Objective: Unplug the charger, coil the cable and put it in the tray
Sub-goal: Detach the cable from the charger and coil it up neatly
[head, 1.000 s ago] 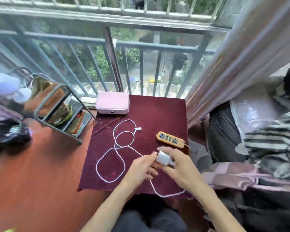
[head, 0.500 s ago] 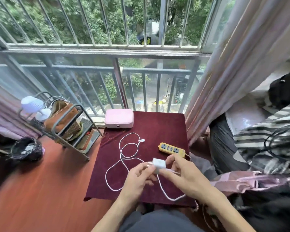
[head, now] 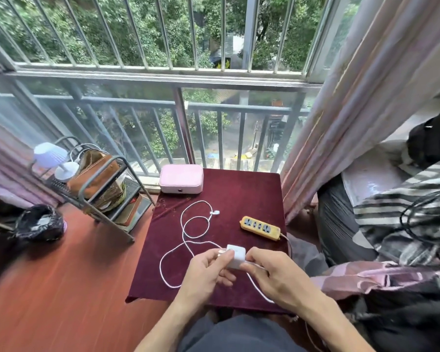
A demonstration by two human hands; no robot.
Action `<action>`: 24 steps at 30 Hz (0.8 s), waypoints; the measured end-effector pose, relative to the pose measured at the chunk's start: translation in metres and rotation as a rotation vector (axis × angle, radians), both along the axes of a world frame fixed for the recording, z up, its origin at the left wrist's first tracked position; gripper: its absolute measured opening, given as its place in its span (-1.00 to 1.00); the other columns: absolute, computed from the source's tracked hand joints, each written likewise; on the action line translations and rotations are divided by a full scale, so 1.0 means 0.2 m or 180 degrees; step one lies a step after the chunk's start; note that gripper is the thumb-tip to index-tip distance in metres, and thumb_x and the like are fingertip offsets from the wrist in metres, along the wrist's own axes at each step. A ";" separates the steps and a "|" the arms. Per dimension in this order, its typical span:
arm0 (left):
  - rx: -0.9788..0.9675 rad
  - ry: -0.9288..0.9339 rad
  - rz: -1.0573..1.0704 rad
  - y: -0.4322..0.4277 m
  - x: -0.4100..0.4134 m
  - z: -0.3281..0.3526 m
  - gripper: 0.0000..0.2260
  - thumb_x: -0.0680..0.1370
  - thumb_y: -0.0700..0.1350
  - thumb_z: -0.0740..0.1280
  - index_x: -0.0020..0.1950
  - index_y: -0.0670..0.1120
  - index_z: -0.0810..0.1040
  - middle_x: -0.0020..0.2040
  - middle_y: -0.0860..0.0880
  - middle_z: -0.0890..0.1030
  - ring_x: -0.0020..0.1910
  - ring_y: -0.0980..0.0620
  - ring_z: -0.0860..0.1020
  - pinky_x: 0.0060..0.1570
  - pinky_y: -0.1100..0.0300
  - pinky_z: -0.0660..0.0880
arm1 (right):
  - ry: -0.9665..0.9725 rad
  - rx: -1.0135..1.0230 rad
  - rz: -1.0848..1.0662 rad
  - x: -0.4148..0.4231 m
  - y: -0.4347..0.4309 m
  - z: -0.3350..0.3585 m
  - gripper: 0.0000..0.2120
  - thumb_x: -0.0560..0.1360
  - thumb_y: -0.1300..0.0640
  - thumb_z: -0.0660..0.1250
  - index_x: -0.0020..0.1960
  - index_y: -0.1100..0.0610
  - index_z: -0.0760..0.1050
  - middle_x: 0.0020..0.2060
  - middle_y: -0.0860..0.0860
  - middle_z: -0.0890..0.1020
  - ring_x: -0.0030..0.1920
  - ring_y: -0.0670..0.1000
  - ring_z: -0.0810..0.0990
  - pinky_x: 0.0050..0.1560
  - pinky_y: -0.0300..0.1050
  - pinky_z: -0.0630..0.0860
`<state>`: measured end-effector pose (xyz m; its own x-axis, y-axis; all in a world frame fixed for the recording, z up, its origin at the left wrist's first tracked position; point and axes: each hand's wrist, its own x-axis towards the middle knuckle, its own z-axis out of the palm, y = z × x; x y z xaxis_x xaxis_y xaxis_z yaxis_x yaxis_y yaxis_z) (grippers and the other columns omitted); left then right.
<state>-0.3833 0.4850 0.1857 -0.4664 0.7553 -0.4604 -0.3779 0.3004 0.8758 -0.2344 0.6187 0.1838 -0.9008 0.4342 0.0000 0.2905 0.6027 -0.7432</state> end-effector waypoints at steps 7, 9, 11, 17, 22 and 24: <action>0.0012 -0.0128 0.0072 -0.02 -0.01 -0.03 -0.77 0.62 -0.09 0.36 0.10 -0.23 0.70 -0.12 -0.17 0.76 -0.31 0.03 0.63 -0.29 0.23 0.59 | 0.0107 -0.0079 -0.0005 -0.02 -0.01 -0.01 -0.81 0.65 -0.04 0.35 -0.09 0.01 0.48 -0.43 -0.24 0.45 -0.41 -0.17 0.41 -0.34 -0.27 0.31; 0.0011 -0.0184 0.0137 -0.02 -0.03 -0.04 -0.78 0.62 -0.11 0.36 0.11 -0.23 0.70 -0.11 -0.19 0.75 -0.31 0.02 0.64 -0.29 0.23 0.60 | 0.0107 -0.0116 0.0001 -0.04 -0.02 -0.02 -0.83 0.65 -0.02 0.36 -0.07 0.04 0.53 -0.40 -0.26 0.47 -0.40 -0.19 0.44 -0.32 -0.35 0.30; 0.0003 -0.0226 0.0197 -0.03 -0.05 -0.06 -0.79 0.62 -0.13 0.37 0.12 -0.24 0.70 -0.10 -0.21 0.75 -0.30 0.02 0.65 -0.28 0.23 0.60 | 0.0128 -0.0148 0.0032 -0.06 -0.02 -0.03 -0.87 0.65 0.01 0.36 -0.03 0.04 0.57 -0.36 -0.25 0.53 -0.36 -0.21 0.49 -0.28 -0.38 0.34; -0.0330 0.0021 0.0357 -0.03 -0.16 -0.19 -0.85 0.59 -0.13 0.43 0.09 -0.17 0.69 -0.14 -0.13 0.77 -0.26 0.00 0.68 -0.25 0.23 0.63 | -0.0331 -0.0137 -0.0074 -0.09 -0.01 -0.18 -0.86 0.65 0.01 0.36 0.16 0.00 0.63 -0.17 -0.19 0.52 -0.16 -0.21 0.52 -0.05 -0.21 0.49; -0.1289 0.0617 0.0624 -0.05 -0.53 -0.51 -0.75 0.53 -0.16 0.49 0.16 -0.24 0.64 -0.07 -0.22 0.75 -0.17 -0.06 0.69 -0.06 0.04 0.67 | -0.0615 -0.0321 -0.0287 -0.16 -0.04 -0.36 -0.86 0.66 0.13 0.38 0.15 0.12 0.68 -0.16 -0.07 0.61 -0.11 -0.10 0.62 0.01 -0.09 0.57; -0.1752 0.0823 0.0638 -0.06 -0.72 -0.67 -0.74 0.48 -0.10 0.53 0.11 -0.19 0.66 -0.11 -0.14 0.75 -0.11 -0.11 0.71 0.08 -0.07 0.65 | -0.0803 -0.0474 -0.0407 -0.24 -0.05 -0.44 -0.86 0.66 0.12 0.37 0.08 0.15 0.69 -0.17 0.00 0.68 -0.11 0.01 0.65 0.04 0.03 0.58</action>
<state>-0.5277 0.4723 0.0519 -0.7220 0.3270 -0.6097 -0.2707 0.6775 0.6839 -0.2833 0.6087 0.0952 -0.8024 0.5224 -0.2885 0.5433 0.4394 -0.7154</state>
